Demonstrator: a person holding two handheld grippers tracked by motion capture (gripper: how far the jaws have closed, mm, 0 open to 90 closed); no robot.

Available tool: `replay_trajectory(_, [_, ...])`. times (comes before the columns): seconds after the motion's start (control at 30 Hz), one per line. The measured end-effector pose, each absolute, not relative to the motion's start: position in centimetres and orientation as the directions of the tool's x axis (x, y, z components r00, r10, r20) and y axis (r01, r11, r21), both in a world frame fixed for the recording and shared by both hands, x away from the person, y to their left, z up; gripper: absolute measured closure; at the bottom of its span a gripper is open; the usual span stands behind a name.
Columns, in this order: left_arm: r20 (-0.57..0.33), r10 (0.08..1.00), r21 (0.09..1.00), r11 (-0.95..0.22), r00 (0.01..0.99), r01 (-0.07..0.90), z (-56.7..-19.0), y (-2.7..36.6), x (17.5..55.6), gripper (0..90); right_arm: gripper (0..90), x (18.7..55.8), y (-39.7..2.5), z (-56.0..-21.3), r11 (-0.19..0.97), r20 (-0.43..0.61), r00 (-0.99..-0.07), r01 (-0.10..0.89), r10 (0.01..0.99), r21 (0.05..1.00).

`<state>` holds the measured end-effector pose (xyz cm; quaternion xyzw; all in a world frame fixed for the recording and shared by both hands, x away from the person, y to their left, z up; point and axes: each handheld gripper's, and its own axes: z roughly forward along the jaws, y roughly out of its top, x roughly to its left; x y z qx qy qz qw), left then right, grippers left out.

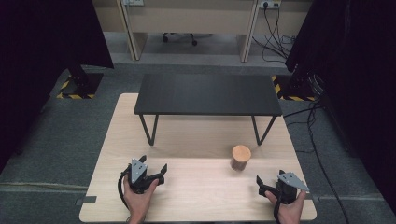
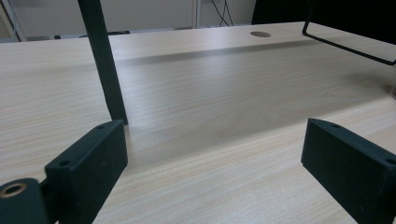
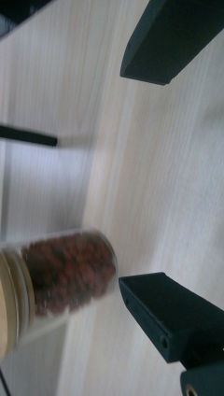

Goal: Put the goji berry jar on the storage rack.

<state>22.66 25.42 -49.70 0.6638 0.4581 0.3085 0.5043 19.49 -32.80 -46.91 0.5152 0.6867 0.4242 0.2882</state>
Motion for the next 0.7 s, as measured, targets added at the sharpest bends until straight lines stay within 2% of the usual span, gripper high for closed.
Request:
replay_trajectory(0.3, [-0.049,0.919,0.951,-0.077,0.39,0.3,-49.6,25.3,22.7,6.2,2.4,19.8,-34.6,-47.4,0.146,0.056,-0.433,0.419,0.9,0.896])
replay_trajectory(0.7, [-0.048,0.92,0.952,-0.075,0.388,0.296,-49.7,25.3,22.6,6.2,2.6,21.5,-33.8,-47.6,0.169,0.057,-0.502,0.393,0.863,0.904])
